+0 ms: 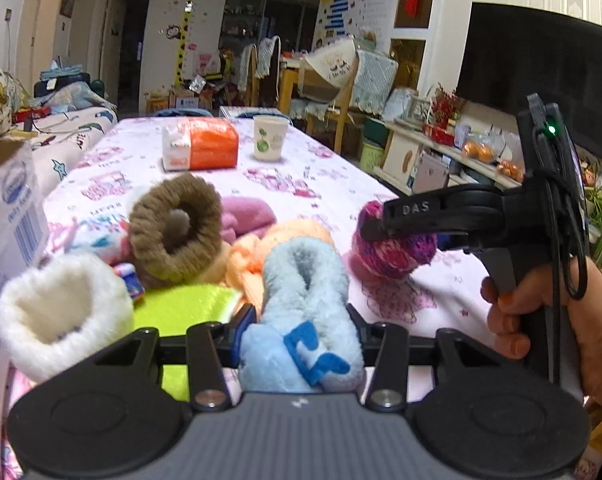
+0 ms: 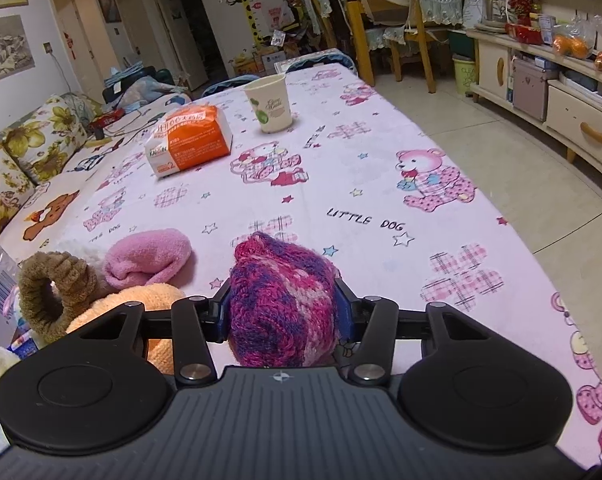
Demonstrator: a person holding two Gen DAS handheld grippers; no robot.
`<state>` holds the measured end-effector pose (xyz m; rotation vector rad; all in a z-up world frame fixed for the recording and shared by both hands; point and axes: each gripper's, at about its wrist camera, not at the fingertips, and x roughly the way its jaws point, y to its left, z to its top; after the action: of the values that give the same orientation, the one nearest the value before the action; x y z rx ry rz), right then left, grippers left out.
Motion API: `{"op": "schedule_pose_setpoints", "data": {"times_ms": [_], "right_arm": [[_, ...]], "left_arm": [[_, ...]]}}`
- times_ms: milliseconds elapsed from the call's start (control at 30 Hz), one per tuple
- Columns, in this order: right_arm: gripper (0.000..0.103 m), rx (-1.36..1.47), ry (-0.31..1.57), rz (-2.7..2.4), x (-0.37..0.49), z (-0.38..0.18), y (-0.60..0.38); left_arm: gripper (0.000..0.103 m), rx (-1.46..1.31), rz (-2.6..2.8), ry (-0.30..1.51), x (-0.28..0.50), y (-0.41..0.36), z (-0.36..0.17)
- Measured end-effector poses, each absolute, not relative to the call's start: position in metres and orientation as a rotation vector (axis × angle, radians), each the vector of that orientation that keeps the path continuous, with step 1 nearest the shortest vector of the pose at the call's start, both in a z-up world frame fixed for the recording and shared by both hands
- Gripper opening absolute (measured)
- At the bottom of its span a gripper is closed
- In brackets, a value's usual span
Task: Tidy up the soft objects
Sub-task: 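Carry purple ball and blue slipper into cardboard box and release both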
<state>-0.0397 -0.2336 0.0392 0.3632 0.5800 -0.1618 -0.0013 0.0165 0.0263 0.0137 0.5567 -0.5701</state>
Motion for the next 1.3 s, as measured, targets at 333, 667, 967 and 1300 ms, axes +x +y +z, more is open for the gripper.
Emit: {"op": "schedule_pose_setpoints", "data": {"times_ms": [333, 667, 967, 1300], "right_arm": [[0.061, 0.377, 0.539, -0.141, -0.051, 0.049, -0.227], [0.061, 0.399, 0.512, -0.078, -0.051, 0.055, -0.209], [0.061, 0.4, 0.496, 0.004, -0.044, 0.062, -0.181], [0.061, 0.352, 0.465, 0.126, -0.039, 0.078, -0.133]], "left_arm": [[0.045, -0.01, -0.538, 0.476, -0.004, 0.034, 0.043], [0.045, -0.053, -0.476, 0.405, -0.003, 0.058, 0.058], [0.045, -0.103, -0.393, 0.332, -0.006, 0.084, 0.072], [0.046, -0.175, -0.234, 0.23, -0.016, 0.129, 0.088]]}}
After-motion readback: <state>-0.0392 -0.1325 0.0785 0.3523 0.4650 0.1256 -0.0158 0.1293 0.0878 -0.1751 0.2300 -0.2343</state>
